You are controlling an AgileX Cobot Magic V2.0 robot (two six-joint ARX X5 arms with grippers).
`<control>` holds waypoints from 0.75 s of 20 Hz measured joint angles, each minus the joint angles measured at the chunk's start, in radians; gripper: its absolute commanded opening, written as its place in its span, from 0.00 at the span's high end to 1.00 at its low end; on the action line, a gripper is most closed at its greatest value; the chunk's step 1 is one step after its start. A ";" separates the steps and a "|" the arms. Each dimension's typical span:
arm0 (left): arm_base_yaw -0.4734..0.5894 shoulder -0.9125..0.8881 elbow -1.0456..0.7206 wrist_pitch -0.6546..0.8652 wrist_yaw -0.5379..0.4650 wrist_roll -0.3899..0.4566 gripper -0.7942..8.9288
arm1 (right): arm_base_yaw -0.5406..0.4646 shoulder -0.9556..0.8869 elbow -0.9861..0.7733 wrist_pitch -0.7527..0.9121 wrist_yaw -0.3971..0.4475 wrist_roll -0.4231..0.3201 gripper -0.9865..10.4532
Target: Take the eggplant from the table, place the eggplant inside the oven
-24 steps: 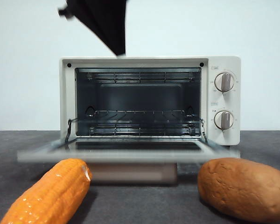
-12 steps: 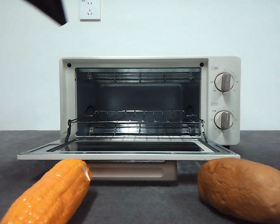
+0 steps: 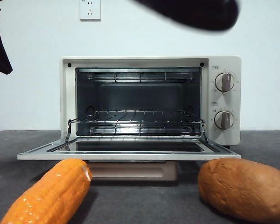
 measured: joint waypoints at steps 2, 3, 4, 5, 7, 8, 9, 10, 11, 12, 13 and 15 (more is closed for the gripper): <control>0.042 0.000 0.000 0.020 0.028 0.000 0.91 | -0.025 0.079 0.000 0.062 0.001 -0.072 0.78; 0.064 0.000 0.000 0.024 0.041 0.000 0.91 | -0.039 0.121 0.000 0.090 0.002 -0.106 0.78; 0.088 0.000 0.000 0.024 0.060 0.000 0.91 | -0.051 0.163 0.000 0.115 0.011 -0.138 0.78; 0.109 0.000 -0.001 0.027 0.075 0.000 0.91 | -0.060 0.201 0.000 0.139 0.035 -0.168 0.78; 0.149 0.000 -0.009 0.031 0.090 0.000 0.91 | -0.073 0.270 0.000 0.189 0.108 -0.231 0.78; 0.168 0.000 -0.014 0.028 0.111 0.000 0.91 | -0.077 0.301 0.000 0.215 0.152 -0.267 0.78; 0.180 0.002 -0.016 0.023 0.132 0.000 0.91 | -0.080 0.325 0.000 0.239 0.191 -0.299 0.78; 0.184 0.003 -0.016 0.024 0.153 0.000 0.91 | -0.085 0.355 0.000 0.273 0.235 -0.341 0.78; 0.185 0.005 -0.016 0.024 0.164 0.000 0.91 | -0.090 0.381 0.000 0.304 0.272 -0.381 0.78; 0.185 0.008 -0.016 0.024 0.172 0.000 0.91 | -0.097 0.407 0.000 0.338 0.306 -0.422 0.78; 0.186 0.009 -0.016 0.024 0.176 0.000 0.91 | -0.101 0.430 0.000 0.370 0.323 -0.457 0.78; 0.186 0.009 -0.016 0.024 0.180 0.000 0.91 | -0.120 0.478 0.000 0.449 0.342 -0.526 0.78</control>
